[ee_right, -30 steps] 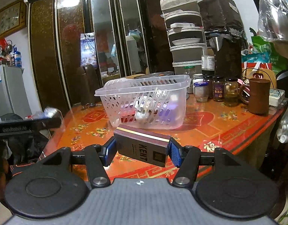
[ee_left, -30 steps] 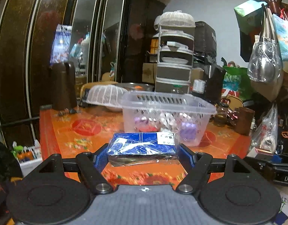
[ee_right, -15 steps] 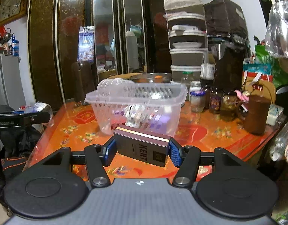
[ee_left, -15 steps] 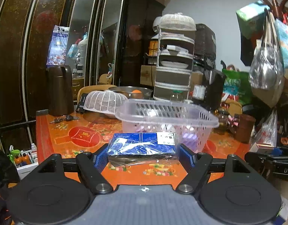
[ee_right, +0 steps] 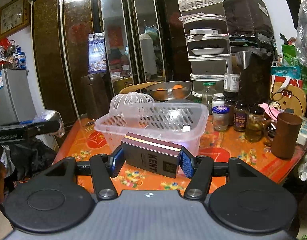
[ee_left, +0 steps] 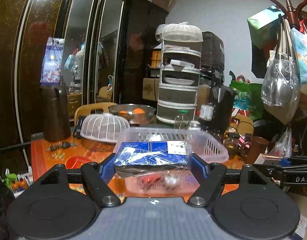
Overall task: Organize objects
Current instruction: 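Lift the blue pack with the left gripper while the right lifts the KENT box over the basket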
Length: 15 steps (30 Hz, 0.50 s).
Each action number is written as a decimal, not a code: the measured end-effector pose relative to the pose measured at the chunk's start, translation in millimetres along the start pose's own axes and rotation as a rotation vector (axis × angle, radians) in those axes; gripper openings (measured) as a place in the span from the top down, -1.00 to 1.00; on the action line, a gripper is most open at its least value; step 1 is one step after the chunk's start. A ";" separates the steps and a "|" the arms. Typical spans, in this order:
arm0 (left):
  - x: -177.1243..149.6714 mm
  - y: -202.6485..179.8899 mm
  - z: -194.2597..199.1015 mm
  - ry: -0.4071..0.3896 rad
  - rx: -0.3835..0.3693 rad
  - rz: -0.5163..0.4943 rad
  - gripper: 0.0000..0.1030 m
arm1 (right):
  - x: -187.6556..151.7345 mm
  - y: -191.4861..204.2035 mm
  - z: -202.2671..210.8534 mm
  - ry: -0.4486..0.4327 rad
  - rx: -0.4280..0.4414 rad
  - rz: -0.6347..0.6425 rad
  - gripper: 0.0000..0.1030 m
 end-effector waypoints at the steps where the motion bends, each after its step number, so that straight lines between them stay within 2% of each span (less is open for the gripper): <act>1: 5.2 -1.2 -4.3 0.001 -0.005 -0.004 -0.53 | 3.2 -1.7 -2.5 0.003 -0.004 0.001 -0.18; 10: 20.7 -6.9 -60.1 0.075 -0.043 0.004 -0.53 | 29.2 -11.7 -35.6 0.020 -0.008 0.008 -0.18; 15: 19.4 -2.3 -118.3 0.152 -0.037 0.037 -0.53 | 46.8 -21.4 -78.0 0.017 -0.014 0.004 -0.18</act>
Point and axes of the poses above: each gripper's, at about its wrist camera, not at the fingertips, and z roughly against the way its jaws point, y to its left, x to its top, the point moved 10 cm from there along -z, roughly the way its jaws point, and after that the axes turned 10 degrees about -y, right-handed, at the moved point
